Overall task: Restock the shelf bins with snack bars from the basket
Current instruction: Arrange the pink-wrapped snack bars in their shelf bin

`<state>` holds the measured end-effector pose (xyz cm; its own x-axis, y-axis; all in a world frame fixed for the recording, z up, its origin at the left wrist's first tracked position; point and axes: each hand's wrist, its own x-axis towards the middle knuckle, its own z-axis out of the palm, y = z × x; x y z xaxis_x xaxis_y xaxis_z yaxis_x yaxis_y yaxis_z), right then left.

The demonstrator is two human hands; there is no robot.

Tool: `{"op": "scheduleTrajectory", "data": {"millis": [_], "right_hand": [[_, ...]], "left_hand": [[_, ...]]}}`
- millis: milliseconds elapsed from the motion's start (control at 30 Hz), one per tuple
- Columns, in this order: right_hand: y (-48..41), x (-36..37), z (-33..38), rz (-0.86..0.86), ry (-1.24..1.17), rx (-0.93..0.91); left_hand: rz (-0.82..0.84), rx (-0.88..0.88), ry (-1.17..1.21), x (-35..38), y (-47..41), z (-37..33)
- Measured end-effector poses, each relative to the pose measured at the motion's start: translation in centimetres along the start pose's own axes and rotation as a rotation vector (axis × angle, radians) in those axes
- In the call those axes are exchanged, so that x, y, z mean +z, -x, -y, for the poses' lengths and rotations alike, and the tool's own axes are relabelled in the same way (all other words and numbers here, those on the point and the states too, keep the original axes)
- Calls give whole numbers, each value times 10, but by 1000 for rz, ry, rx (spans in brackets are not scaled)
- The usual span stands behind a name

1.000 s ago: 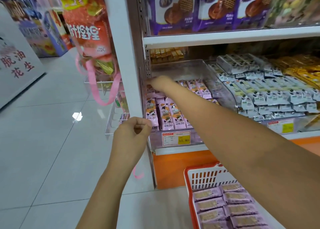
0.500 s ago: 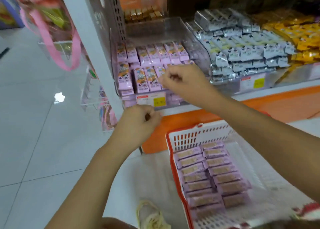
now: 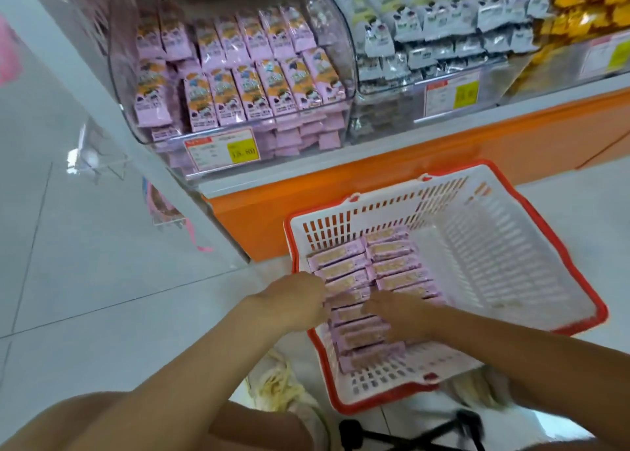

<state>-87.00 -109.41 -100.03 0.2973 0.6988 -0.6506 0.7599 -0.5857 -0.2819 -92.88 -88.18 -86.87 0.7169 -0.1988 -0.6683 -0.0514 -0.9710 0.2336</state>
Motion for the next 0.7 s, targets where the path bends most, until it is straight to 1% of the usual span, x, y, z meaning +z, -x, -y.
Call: {"op": "scheduleTrajectory", "data": {"millis": [67, 133, 233, 367, 500, 600, 633, 700], "right_hand": [[-12, 19, -3, 46, 79, -32], [-21, 31, 1, 69, 72, -64], [-29, 39, 9, 42, 75, -92], [-36, 43, 6, 15, 234, -175], [-37, 47, 1, -38, 120, -156], [-34, 43, -8, -51, 3, -40], [-33, 43, -10, -70, -20, -26], [-31, 45, -9, -121, 23, -103]], "left_hand": [[37, -23, -4, 3, -5, 1], [59, -32, 32, 3, -9, 4], [60, -50, 96, 1, -14, 7], [53, -38, 128, -1, -16, 9], [27, -22, 157, -4, -12, 7], [-6, 0, 200, -8, -6, 4], [-10, 8, 211, -9, -4, 3], [-12, 13, 213, -10, -3, 3]]}}
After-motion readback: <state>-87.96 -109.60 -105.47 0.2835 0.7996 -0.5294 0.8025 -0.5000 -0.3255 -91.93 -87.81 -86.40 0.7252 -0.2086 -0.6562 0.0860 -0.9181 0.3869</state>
